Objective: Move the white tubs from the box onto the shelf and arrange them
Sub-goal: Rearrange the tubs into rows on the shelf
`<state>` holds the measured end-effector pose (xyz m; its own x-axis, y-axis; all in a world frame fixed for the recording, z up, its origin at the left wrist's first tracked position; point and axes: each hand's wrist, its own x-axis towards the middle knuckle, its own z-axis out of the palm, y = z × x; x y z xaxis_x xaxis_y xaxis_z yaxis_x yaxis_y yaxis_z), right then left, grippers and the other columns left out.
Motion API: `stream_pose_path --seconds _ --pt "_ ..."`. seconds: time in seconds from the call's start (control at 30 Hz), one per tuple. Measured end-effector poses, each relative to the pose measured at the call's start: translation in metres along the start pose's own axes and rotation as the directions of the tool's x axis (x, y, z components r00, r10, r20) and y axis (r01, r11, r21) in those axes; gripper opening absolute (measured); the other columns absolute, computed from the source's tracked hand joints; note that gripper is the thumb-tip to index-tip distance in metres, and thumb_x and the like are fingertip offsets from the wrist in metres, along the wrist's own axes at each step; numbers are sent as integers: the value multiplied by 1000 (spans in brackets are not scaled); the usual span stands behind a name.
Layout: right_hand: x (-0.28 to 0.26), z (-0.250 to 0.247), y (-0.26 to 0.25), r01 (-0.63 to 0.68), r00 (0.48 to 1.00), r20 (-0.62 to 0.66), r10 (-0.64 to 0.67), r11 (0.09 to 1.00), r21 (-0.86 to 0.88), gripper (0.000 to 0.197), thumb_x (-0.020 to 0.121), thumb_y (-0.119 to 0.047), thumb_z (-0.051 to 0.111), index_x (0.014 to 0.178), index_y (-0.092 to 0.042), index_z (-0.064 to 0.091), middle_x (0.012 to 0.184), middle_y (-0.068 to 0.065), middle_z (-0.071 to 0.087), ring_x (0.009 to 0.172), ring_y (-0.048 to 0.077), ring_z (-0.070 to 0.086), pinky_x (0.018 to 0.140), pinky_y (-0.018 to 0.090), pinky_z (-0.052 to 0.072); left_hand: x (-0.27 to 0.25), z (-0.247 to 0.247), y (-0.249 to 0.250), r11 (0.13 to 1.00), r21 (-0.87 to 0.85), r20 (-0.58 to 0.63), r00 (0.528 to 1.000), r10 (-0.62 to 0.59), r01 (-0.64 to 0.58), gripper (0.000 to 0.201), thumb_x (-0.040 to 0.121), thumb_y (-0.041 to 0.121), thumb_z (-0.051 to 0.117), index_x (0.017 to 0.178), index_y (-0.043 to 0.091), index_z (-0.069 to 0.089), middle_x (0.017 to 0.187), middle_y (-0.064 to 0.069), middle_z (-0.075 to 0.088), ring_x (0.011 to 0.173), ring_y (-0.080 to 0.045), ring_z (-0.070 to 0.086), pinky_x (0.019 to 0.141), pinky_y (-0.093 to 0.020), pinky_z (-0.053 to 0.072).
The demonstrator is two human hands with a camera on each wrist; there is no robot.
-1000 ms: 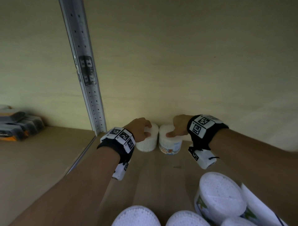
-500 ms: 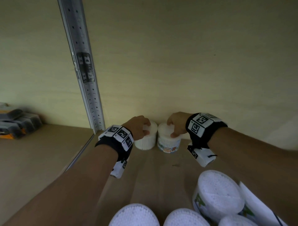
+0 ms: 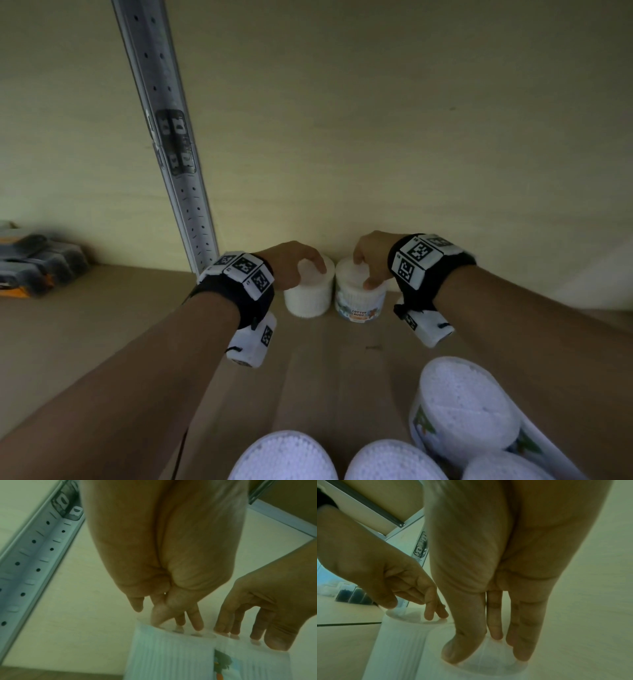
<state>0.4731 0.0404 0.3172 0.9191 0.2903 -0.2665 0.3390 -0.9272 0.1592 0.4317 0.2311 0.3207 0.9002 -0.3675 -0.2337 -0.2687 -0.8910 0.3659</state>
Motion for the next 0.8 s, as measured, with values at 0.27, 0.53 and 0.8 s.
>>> stream_pose_path --seconds 0.27,0.53,0.8 --pt "9 3 4 24 999 -30 -23 999 45 63 84 -40 69 132 -1 56 135 15 57 122 28 57 103 37 46 5 19 6 978 83 -219 961 -169 191 45 93 45 49 130 19 45 136 -7 38 130 -30 33 102 -44 36" --pt "14 10 7 20 999 -43 -18 999 49 57 82 -37 71 125 -1 61 129 15 61 115 27 61 98 35 48 7 17 8 977 139 -152 978 -139 161 47 95 37 53 136 20 40 144 -7 34 133 -29 34 106 -43 34" --pt "7 4 4 0 1000 -18 0 1000 16 56 79 -39 73 123 -6 61 123 10 64 106 27 65 94 40 54 0 6 16 993 -89 -74 994 -86 80 43 94 -1 41 134 11 44 152 -9 27 136 -30 34 92 -34 38"
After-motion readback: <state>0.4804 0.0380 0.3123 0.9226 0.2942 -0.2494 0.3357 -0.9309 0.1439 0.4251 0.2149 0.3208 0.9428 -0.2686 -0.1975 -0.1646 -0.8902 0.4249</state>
